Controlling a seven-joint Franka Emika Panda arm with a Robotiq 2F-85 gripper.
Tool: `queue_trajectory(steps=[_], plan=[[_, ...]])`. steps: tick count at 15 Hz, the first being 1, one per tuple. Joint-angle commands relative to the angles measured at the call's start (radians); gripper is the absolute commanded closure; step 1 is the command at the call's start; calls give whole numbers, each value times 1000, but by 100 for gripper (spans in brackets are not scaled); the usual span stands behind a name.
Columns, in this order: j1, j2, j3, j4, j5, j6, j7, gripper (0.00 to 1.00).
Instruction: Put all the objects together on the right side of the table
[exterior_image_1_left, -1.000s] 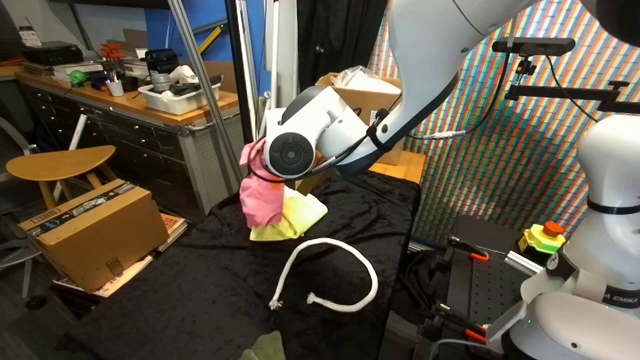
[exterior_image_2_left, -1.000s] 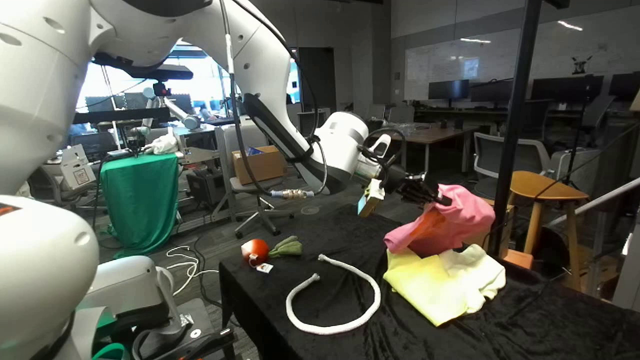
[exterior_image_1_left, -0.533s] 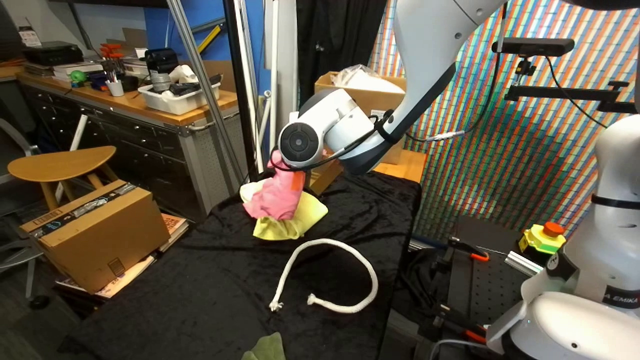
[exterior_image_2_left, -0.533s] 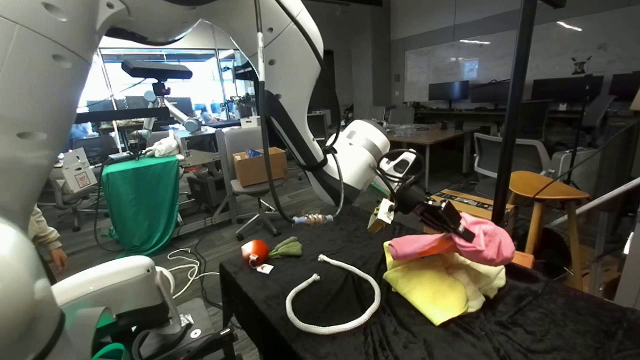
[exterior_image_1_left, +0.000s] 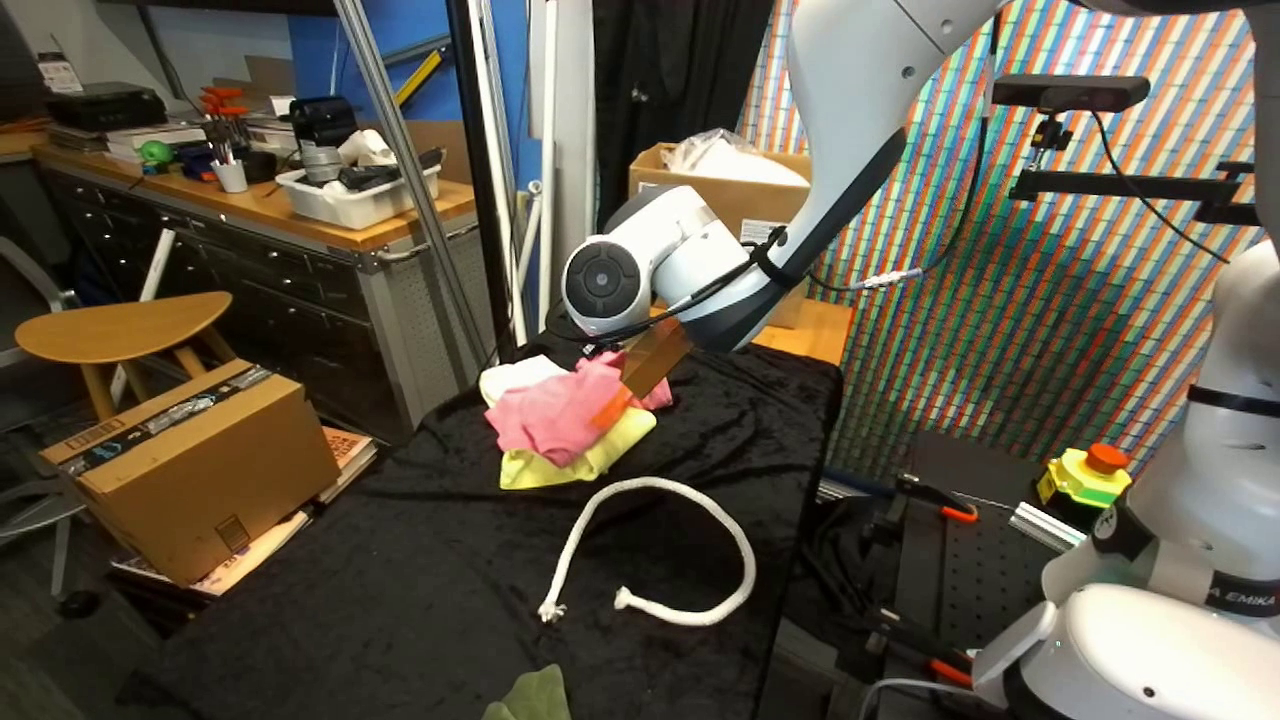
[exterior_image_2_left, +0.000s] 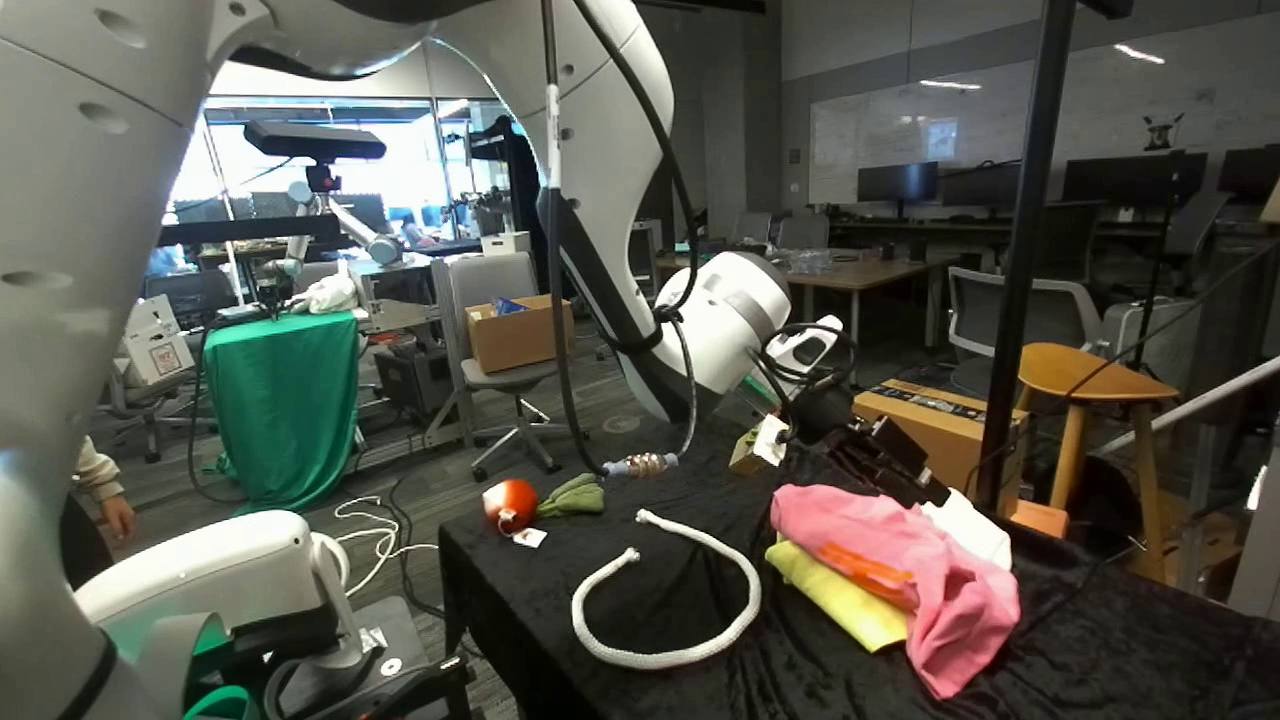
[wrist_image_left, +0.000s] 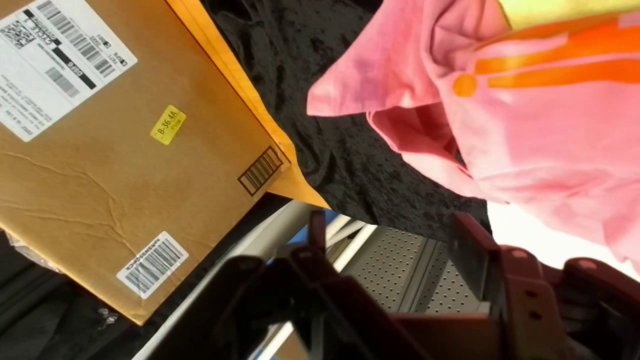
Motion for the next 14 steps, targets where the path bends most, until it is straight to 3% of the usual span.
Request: queue_trajectory(steps=[1,8,12,14], plan=[[-46,-30,55,-25,26,32,-77,4],[-110,-34,115,-155,159,305,-339,0],[-153,-36,117,-271,334,424,-568,0],[-215,-32,163,-322,421,434,-685,0]])
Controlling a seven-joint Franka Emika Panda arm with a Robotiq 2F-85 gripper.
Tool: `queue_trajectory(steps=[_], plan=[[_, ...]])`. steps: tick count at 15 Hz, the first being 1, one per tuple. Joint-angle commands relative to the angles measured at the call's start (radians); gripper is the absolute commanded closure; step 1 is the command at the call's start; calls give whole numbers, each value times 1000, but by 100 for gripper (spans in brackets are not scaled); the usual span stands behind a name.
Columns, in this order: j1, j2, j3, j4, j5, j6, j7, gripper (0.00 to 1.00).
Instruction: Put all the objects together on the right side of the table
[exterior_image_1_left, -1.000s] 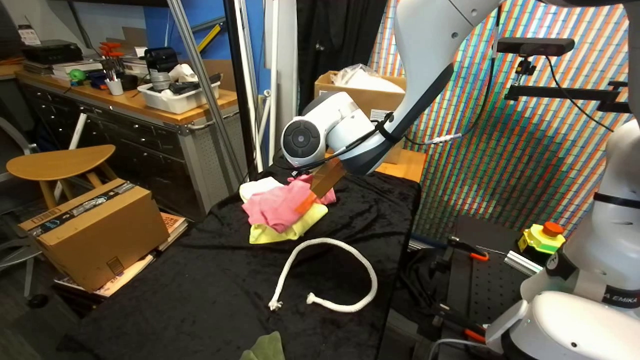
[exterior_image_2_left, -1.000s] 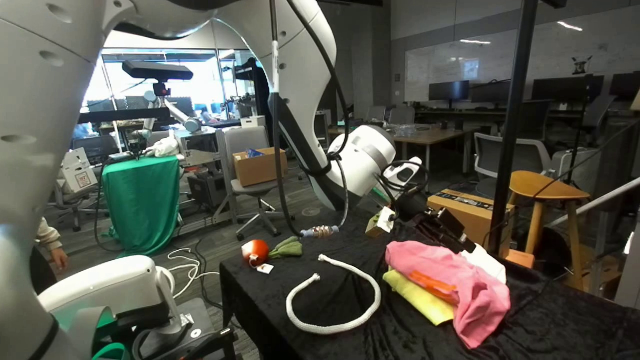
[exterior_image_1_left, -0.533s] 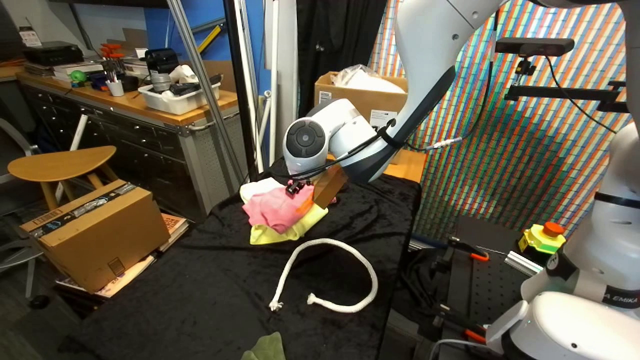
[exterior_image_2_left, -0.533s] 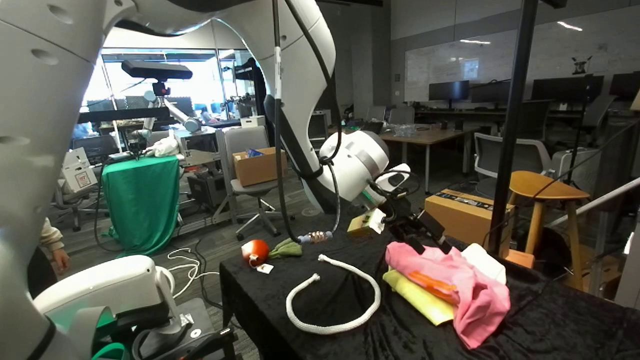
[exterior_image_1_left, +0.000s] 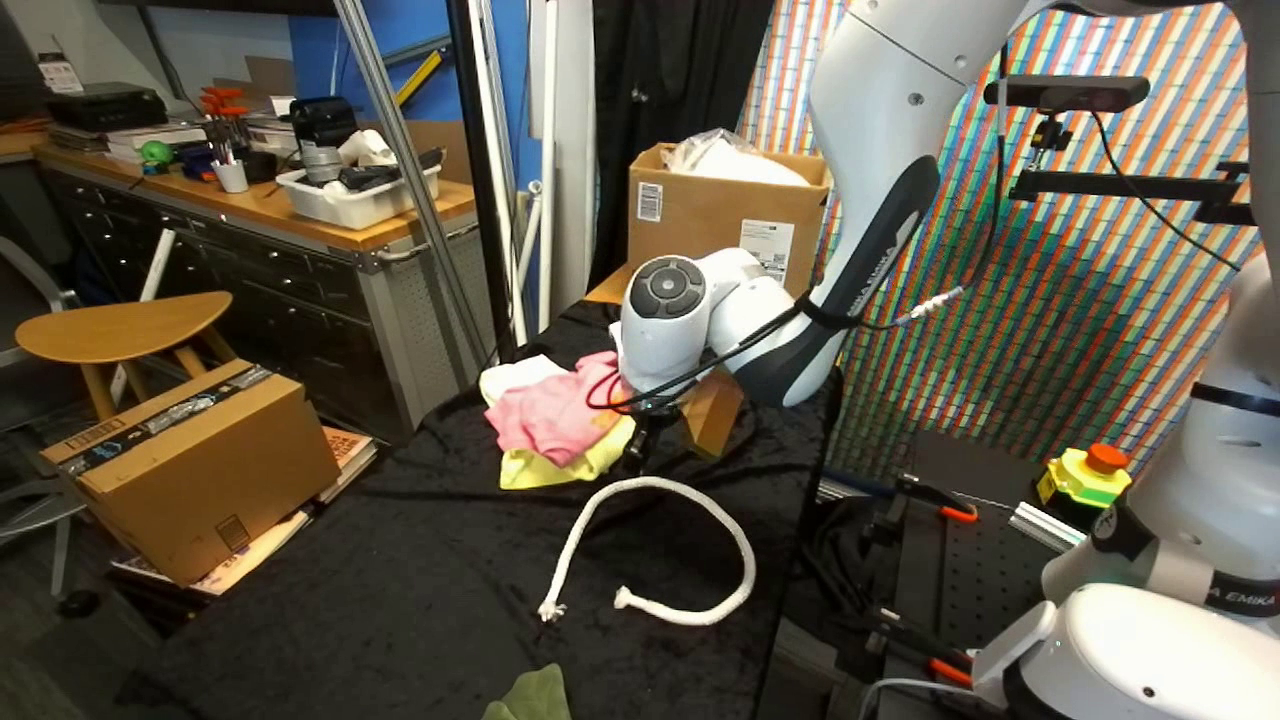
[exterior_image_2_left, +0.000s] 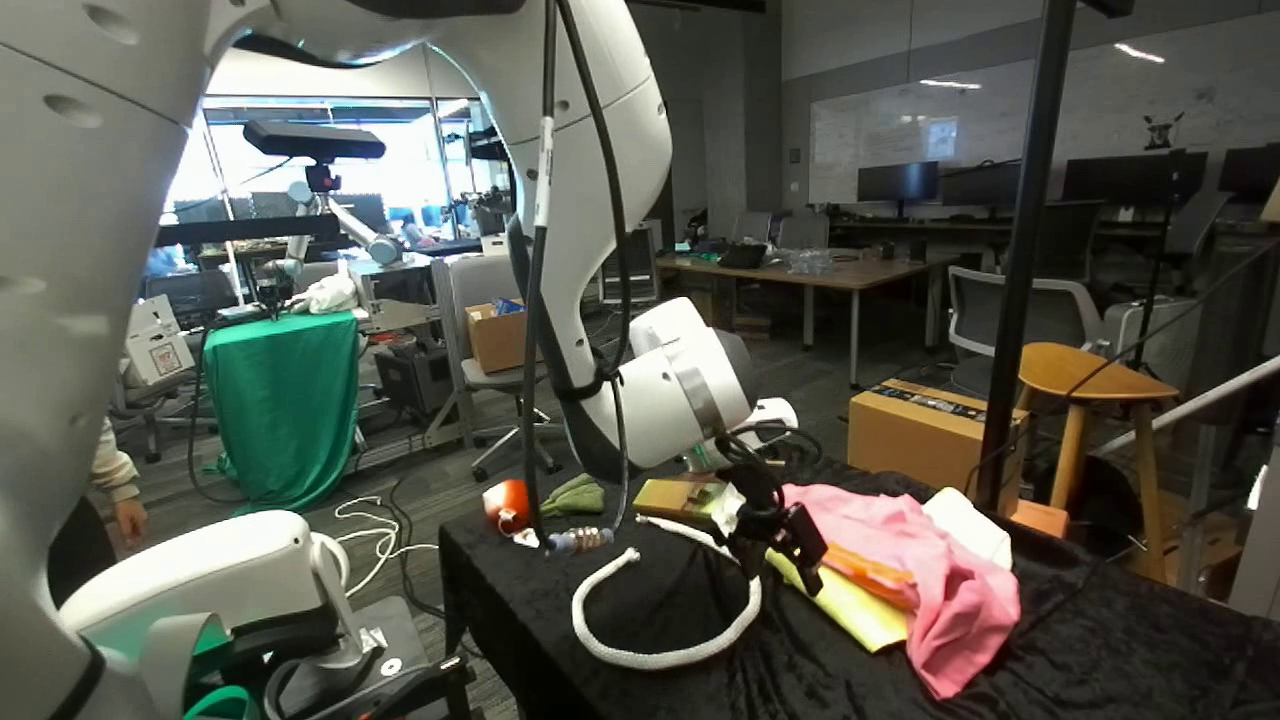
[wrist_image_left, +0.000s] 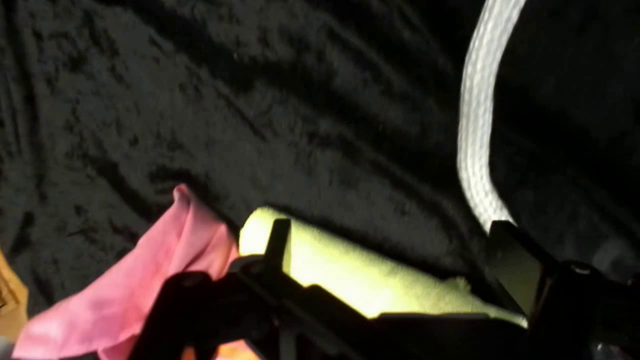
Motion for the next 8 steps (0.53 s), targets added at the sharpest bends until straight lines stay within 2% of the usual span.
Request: queue_trajectory(steps=[1,3,4,8], plan=[[-112,-32,76,-115,159,54,-230,0],[-164,-32,118,-153,240,51,-329,0],[-103,-43,57,-176,340,74,-410,0],[-67,-54,36,-210,593,61,-631,0]])
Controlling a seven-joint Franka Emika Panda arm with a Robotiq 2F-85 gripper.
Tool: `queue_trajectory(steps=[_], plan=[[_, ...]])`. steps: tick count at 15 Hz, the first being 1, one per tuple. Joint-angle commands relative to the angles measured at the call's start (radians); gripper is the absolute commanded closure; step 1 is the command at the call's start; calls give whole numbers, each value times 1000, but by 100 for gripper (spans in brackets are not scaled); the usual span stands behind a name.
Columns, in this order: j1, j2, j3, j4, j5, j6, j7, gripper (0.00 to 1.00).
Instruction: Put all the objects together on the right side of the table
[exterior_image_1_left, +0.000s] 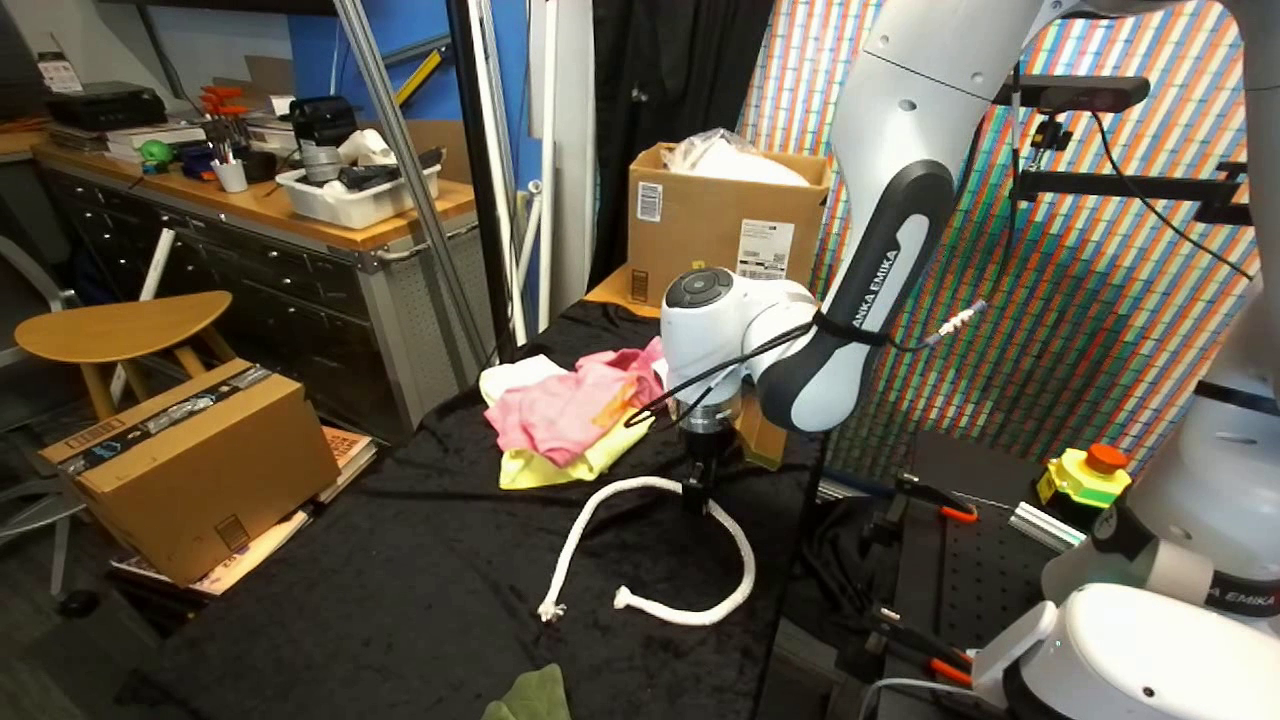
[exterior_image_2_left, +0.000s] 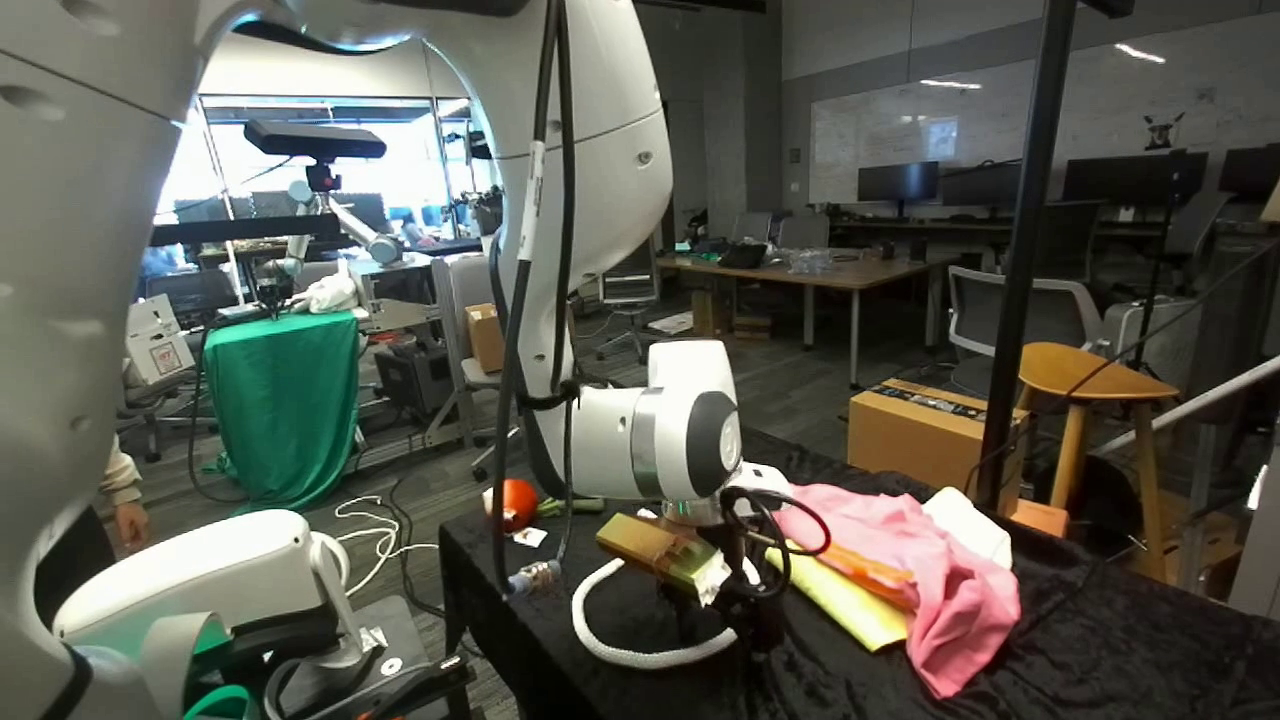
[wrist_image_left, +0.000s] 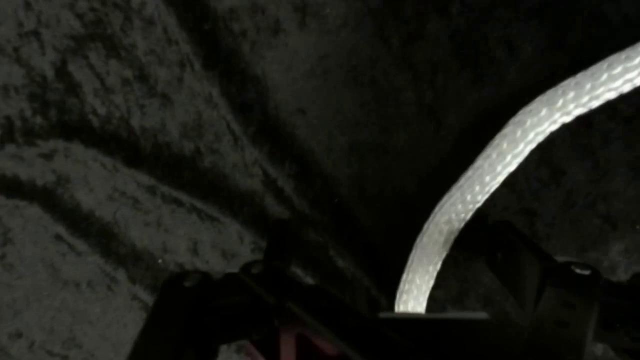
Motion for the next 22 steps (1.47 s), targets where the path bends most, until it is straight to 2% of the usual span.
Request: queue_trajectory(steps=[1,4,8,22], plan=[[52,-55,-33,-54,205,7,-189,0],[84,-69,-54,-62,325,5,-287,0],[104,-86,-72,-78,411,23,-355,0],[85,-79,-56,-98,548,85,-489,0]])
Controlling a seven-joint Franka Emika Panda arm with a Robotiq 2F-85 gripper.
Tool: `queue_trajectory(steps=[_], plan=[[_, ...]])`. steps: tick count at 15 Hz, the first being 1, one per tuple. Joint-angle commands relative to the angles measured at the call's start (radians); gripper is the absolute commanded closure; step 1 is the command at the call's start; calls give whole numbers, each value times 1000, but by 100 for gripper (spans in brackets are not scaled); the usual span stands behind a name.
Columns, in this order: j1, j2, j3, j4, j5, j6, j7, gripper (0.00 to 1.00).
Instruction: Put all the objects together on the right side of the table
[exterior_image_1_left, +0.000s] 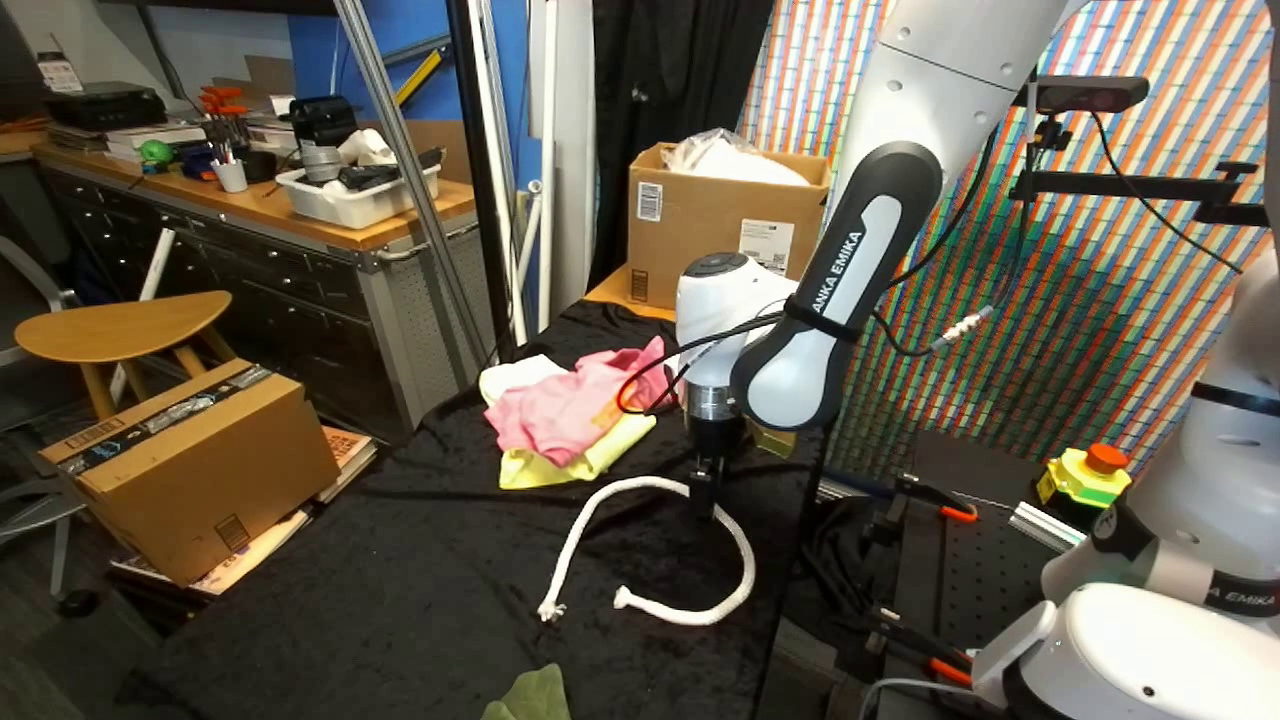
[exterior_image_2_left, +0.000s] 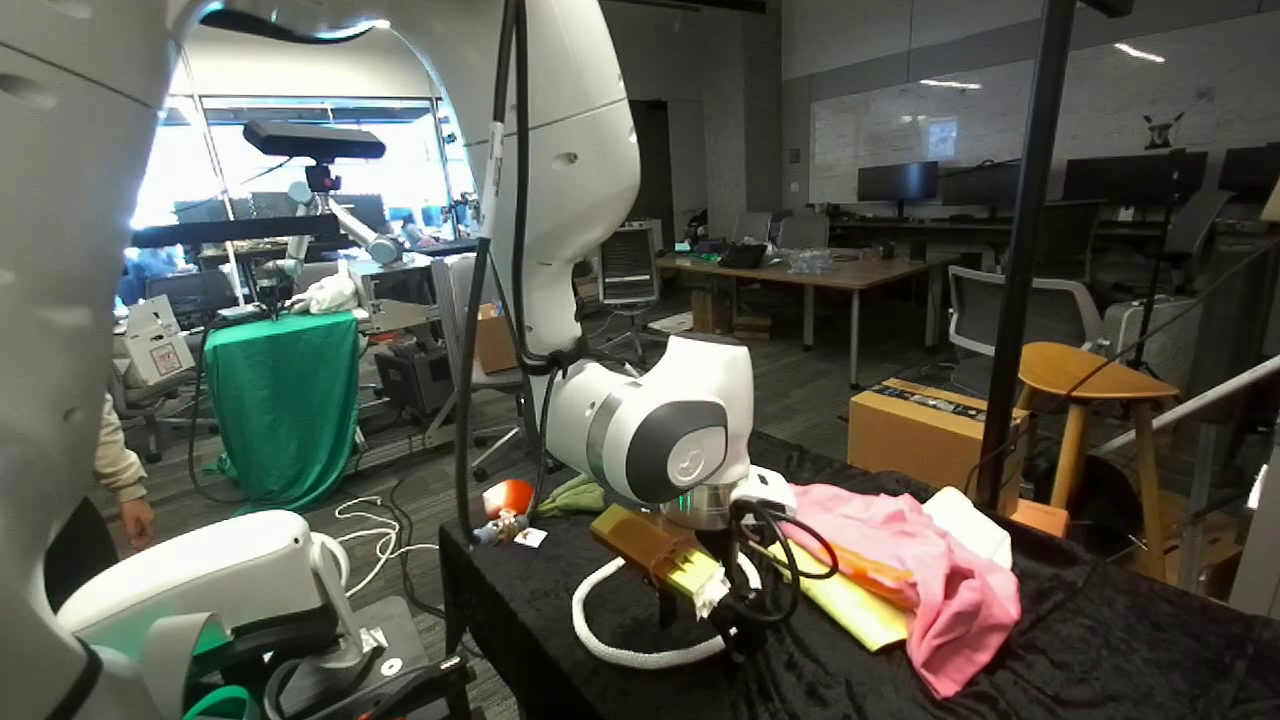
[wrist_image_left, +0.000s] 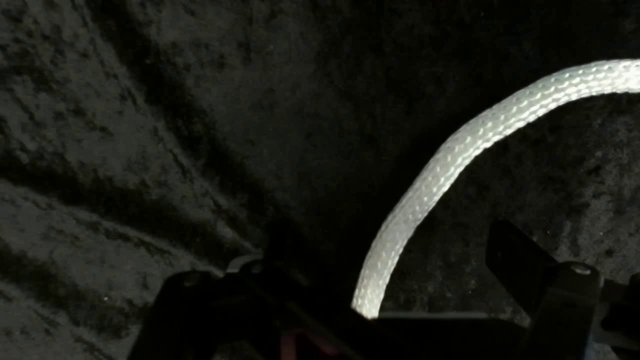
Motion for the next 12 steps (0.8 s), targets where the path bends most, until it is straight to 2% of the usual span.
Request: queue_trajectory(steps=[1,12], plan=[[-3,-27,6,-31,45,33,-56,0],[-26,-14,30,-26,96,44,-122,0]])
